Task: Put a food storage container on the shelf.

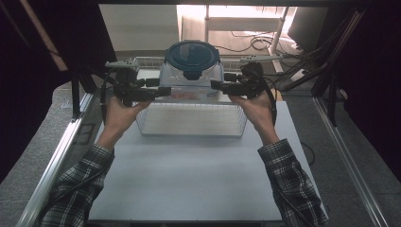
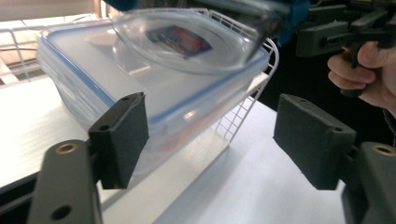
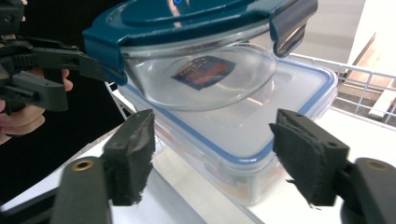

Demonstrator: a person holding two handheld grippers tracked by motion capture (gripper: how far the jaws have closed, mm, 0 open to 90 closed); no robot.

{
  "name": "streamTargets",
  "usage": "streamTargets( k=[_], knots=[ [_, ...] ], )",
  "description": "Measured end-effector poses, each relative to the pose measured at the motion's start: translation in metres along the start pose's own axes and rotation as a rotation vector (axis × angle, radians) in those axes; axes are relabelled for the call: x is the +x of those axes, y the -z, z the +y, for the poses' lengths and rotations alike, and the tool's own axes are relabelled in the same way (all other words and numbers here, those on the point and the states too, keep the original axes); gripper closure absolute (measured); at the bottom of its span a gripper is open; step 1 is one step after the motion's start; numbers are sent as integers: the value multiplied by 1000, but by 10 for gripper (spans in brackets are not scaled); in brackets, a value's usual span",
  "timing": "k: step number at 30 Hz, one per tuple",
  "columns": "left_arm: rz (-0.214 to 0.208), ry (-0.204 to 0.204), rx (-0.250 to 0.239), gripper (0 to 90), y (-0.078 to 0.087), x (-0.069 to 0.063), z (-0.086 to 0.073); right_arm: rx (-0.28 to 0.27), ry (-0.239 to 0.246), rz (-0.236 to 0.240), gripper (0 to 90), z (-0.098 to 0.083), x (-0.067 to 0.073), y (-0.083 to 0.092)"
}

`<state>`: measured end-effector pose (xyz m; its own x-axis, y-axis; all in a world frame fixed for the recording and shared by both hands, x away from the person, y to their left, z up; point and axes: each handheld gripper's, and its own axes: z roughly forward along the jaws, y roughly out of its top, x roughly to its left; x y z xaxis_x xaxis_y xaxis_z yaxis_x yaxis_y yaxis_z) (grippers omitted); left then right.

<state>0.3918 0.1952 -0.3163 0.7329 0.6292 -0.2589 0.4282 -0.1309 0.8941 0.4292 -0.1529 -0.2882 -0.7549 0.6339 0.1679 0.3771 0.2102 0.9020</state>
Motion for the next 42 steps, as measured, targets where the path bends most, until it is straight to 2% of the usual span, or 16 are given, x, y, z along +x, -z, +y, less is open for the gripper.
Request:
streamTargets(
  k=[5, 9, 14, 20, 27, 37, 42],
  knots=[
    [-11, -9, 2, 162, -1, -5, -11, 0, 16, -1, 208, -8, 5, 3],
    [-8, -35, 28, 115, -2, -10, -20, 10, 49, -6, 159, -16, 11, 4],
    [-27, -39, 25, 84, -2, -17, -31, 26, 91, -8, 113, -26, 20, 6],
    [-25, -71, 38, 66, -3, -27, -46, 23, 104, 11, 82, -38, 30, 11],
    [-23, -89, 48, 54, -10, -36, -71, 36, 110, 24, 62, -58, 36, 14],
    [-44, -67, 62, 50, -18, -42, -111, 59, 121, 38, 41, -98, 40, 12],
    [-47, -61, 76, 49, -22, -45, -134, 62, 104, 50, 34, -119, 38, 12]
  ],
)
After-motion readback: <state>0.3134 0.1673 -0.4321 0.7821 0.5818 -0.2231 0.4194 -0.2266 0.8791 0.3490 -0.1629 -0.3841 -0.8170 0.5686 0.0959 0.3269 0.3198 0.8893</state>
